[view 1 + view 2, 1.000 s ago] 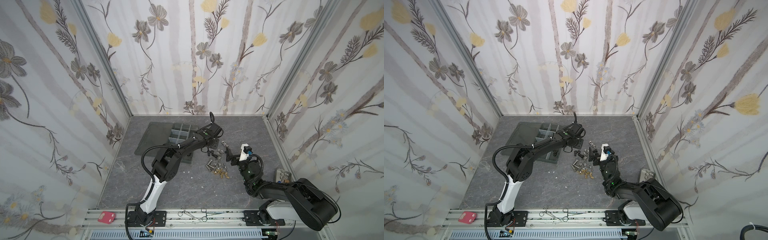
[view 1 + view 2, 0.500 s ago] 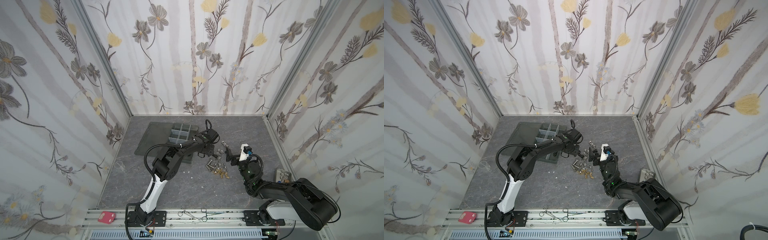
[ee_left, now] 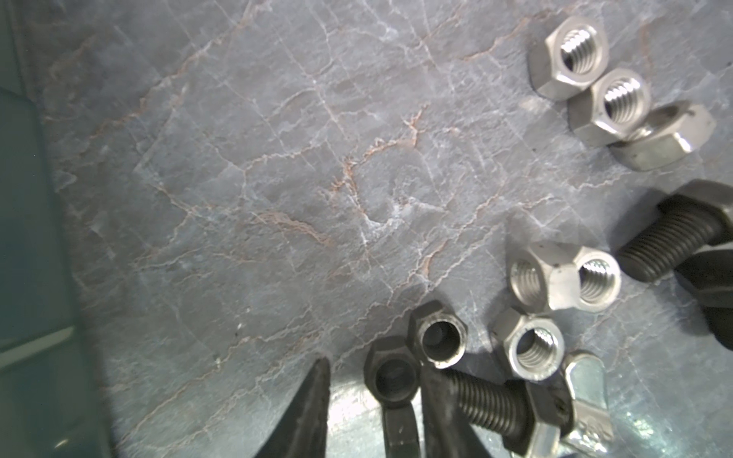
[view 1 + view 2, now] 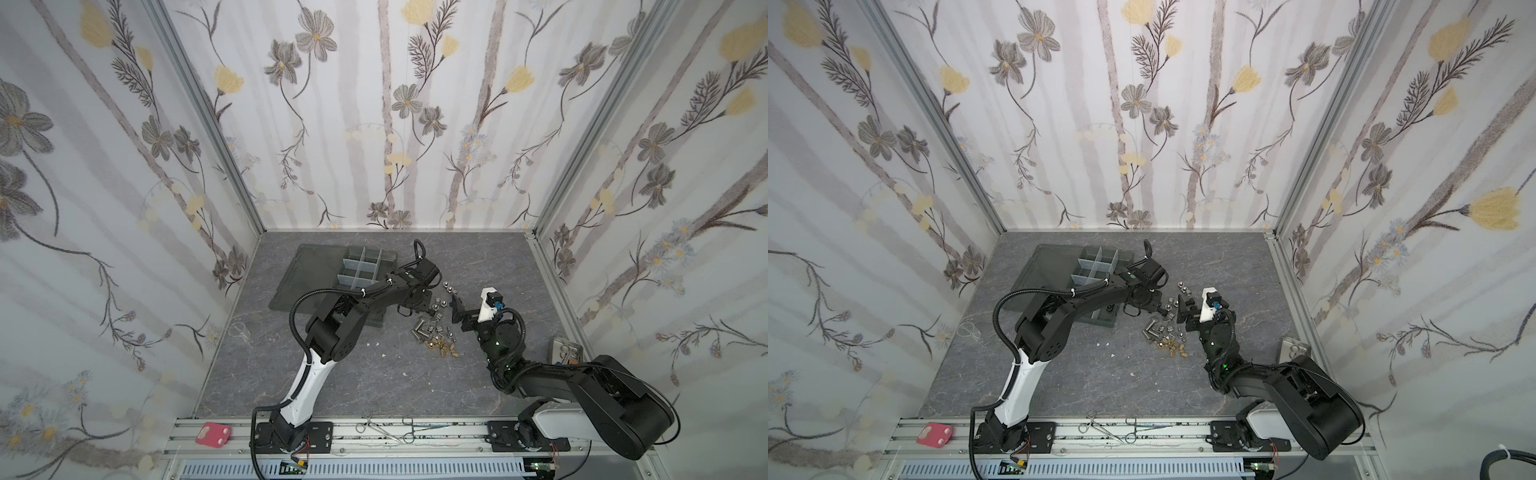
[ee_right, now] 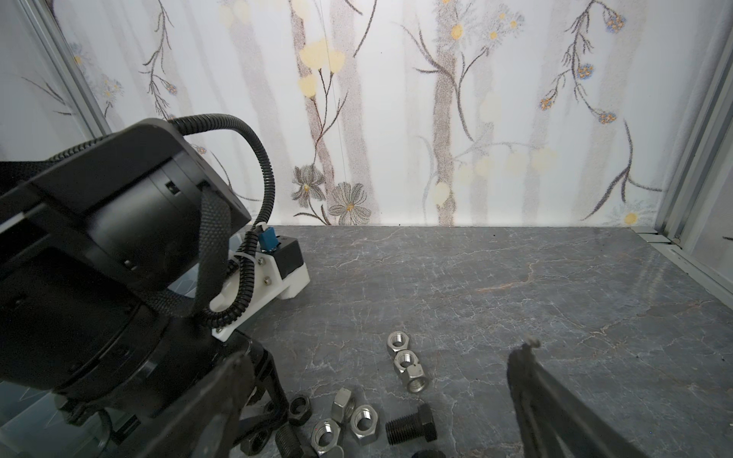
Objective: Sort the screws and nuts into containers
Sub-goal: Pick up the nut at the center of the table, then place the nut into the container.
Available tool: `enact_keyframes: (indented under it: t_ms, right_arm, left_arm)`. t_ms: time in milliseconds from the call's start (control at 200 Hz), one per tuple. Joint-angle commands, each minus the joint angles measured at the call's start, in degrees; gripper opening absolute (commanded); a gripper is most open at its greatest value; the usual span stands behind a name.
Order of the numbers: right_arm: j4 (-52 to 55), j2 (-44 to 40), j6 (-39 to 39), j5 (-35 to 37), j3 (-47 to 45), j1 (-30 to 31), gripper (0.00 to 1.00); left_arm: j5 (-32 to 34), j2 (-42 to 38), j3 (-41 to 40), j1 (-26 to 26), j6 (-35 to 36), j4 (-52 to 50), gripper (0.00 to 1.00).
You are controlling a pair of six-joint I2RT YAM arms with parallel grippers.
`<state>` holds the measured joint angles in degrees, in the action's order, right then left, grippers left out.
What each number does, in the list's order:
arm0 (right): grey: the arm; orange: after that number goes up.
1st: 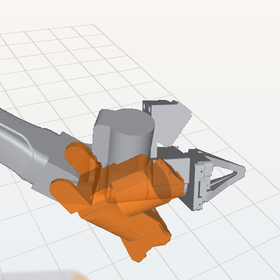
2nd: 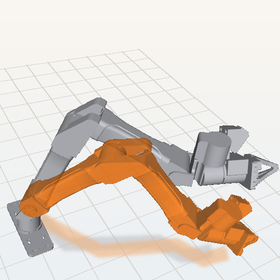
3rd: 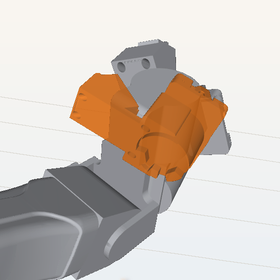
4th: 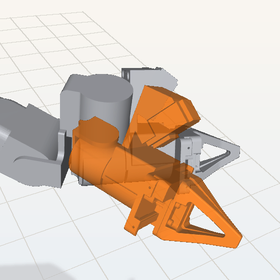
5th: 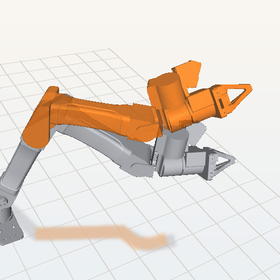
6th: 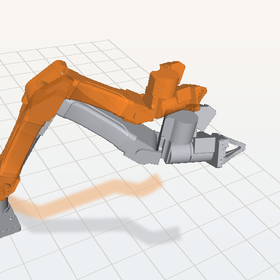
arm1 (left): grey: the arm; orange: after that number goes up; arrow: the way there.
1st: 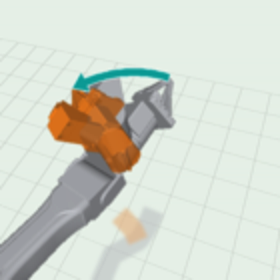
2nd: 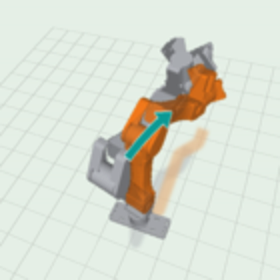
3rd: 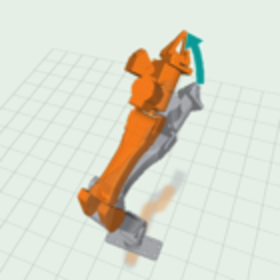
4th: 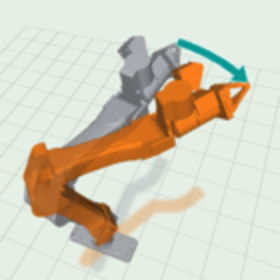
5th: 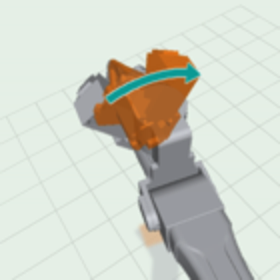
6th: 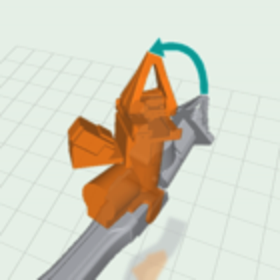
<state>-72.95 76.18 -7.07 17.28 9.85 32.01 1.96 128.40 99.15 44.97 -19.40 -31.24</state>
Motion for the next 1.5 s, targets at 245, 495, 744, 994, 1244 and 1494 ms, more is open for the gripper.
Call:
enact_keyframes:
  t_ms: [245,495,744,994,1244,1494]
  right_arm:
    - [-1.1,-0.1,-0.2,0.7,0.5,0.0,1.00]
    - [-0.9,-0.2,-0.2,0.7,0.5,0.0,1.00]
    - [-0.8,-0.3,-0.3,0.7,0.5,0.0,1.00]
    - [-0.9,-0.1,-0.3,0.8,0.6,0.0,1.00]
    - [-0.8,-0.2,-0.3,0.9,0.5,0.0,1.00]
    - [-1.1,0.0,-0.3,1.0,0.6,0.0,1.00]
  left_arm:
    - [0.6,0.5,-1.6,-0.7,0.3,0.7,0.36]
    - [3.1,0.2,-3.1,-1.4,-0.5,-0.3,0.29]
    - [3.0,0.0,-3.1,-1.7,-0.2,0.5,0.19]
    - [5.3,-1.2,-1.7,-1.9,0.1,0.9,0.16]
    - [7.5,-6.8,-1.9,-2.4,0.0,0.4,0.16]
    - [10.2,-17.5,-9.5,-4.5,-1.9,-2.1,0.16]
